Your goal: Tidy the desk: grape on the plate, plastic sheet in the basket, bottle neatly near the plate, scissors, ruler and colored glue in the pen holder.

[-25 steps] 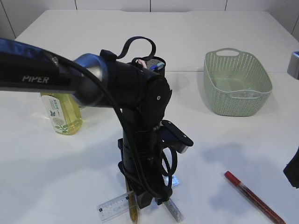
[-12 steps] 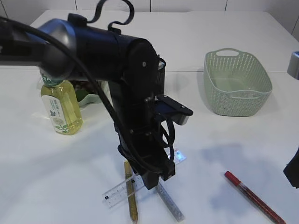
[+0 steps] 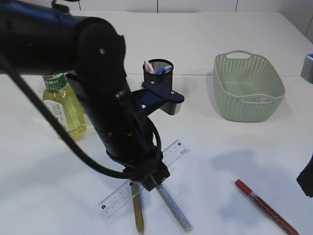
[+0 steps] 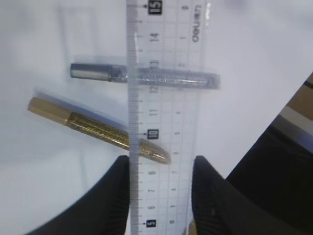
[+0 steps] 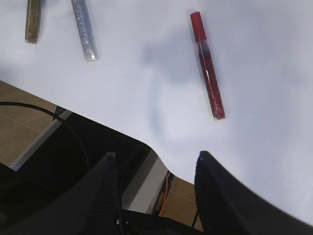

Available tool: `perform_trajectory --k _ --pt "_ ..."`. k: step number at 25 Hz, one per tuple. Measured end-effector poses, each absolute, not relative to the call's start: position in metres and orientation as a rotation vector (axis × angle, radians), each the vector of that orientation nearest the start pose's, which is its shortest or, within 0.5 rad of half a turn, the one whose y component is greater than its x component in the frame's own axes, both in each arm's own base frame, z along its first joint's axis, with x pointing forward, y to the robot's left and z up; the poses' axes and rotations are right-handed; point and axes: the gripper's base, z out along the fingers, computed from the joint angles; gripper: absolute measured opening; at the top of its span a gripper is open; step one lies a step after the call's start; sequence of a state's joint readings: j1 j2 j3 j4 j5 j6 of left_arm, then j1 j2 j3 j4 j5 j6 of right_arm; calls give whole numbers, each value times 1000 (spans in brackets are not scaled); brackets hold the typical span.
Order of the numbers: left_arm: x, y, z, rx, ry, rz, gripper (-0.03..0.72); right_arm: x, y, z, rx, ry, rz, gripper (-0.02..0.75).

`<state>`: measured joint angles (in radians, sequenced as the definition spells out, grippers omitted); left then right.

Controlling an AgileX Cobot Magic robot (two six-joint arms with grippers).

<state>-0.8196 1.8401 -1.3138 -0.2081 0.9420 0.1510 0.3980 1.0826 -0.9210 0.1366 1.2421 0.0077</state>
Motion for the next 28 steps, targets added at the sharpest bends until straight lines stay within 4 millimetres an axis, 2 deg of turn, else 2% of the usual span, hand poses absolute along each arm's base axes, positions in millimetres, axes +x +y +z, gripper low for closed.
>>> perform_trajectory --k 7,11,14,20,23,28 --pt "226 -258 222 1079 2470 -428 281 158 79 307 -524 2860 267 404" --pt "230 -257 219 1009 2353 -441 281 158 79 307 -524 2860 267 404" --pt "237 -261 223 944 2242 -465 281 158 79 307 -524 2860 267 404" --pt "256 -269 248 761 1925 -522 281 158 79 307 -524 2859 268 404" --pt "267 -265 260 672 1803 -525 281 158 79 307 -524 2859 268 404" --pt "289 -246 277 514 1640 -500 281 158 79 307 -524 2859 268 404"
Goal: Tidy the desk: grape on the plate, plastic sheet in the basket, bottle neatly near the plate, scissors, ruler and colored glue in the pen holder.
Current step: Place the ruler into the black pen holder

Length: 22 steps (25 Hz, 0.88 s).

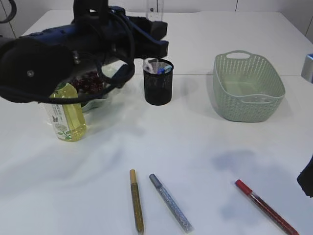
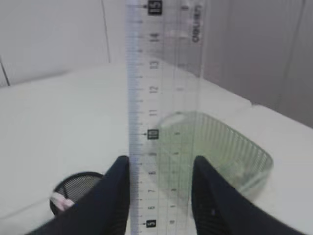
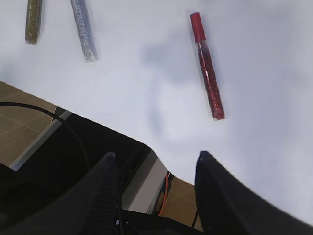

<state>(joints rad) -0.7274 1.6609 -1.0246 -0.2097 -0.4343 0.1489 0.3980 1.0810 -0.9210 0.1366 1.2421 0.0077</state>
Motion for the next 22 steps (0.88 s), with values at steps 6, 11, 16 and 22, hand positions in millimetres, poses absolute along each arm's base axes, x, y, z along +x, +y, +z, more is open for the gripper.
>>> perform_trajectory --k 6,11,16,22 --pt "321 -244 279 406 1514 -465 281 158 78 307 -528 2857 251 404" --pt "354 -256 266 346 1418 -442 281 159 76 306 -535 2853 214 404" --pt "391 -269 244 326 1414 -422 281 160 74 306 -541 2849 179 405" --pt "429 -274 222 310 1446 -397 281 160 73 306 -543 2848 169 405"
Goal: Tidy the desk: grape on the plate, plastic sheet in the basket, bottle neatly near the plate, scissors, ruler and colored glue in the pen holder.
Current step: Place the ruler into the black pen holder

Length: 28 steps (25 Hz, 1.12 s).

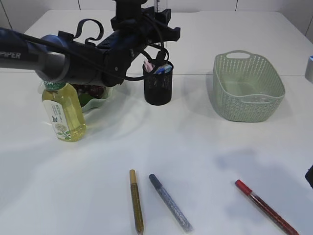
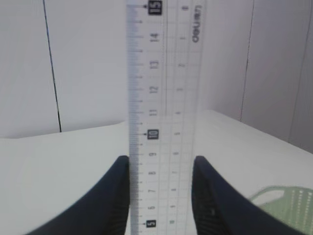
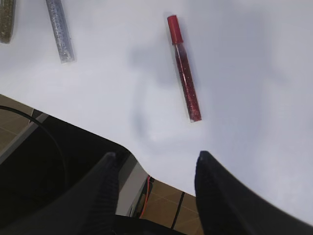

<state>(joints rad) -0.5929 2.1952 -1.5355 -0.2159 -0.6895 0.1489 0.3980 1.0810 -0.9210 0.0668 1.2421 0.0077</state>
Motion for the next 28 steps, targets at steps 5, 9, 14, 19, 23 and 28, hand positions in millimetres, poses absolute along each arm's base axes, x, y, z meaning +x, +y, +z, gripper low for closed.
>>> perform_trajectory --k 5,9,14,19,23,28 --pt "445 -271 204 308 1498 -379 281 160 73 306 -544 2848 167 405" --pt "449 -267 201 302 1514 -373 281 160 73 306 -544 2848 166 405" --pt "453 -261 201 281 1521 -373 281 160 73 306 -544 2847 163 405" --pt "454 -260 197 269 1537 -384 281 160 73 306 -544 2847 163 405" --pt "458 -262 188 268 1550 -387 281 160 73 306 -544 2847 163 405" --pt "467 -269 178 246 1574 -419 281 160 73 306 -544 2847 163 404"
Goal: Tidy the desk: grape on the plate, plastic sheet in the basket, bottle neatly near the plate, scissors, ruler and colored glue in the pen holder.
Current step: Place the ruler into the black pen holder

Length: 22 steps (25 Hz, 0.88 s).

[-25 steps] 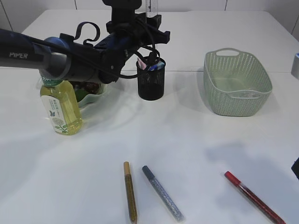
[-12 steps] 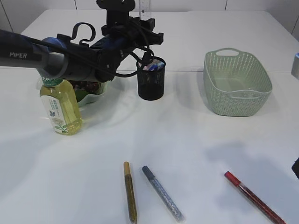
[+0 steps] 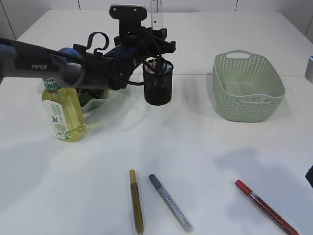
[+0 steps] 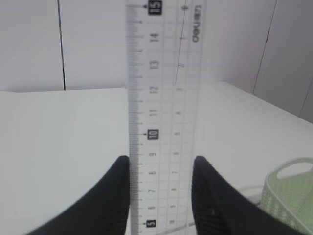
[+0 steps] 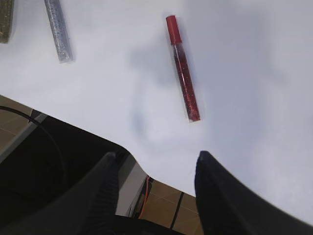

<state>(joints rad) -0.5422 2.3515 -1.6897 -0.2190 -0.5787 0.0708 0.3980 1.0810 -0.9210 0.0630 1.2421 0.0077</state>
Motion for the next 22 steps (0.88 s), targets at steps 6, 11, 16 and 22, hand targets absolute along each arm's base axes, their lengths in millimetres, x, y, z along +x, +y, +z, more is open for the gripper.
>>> perform_trajectory --k 6,11,16,22 --pt "472 -273 169 251 1600 -423 281 160 73 306 -544 2847 163 404" --pt "473 -273 170 250 1601 -425 281 160 73 306 -544 2847 163 404" --pt "472 -273 169 255 1617 -425 282 160 73 306 -544 2847 163 404" --pt "473 -272 168 256 1628 -423 333 160 73 306 -544 2847 163 404"
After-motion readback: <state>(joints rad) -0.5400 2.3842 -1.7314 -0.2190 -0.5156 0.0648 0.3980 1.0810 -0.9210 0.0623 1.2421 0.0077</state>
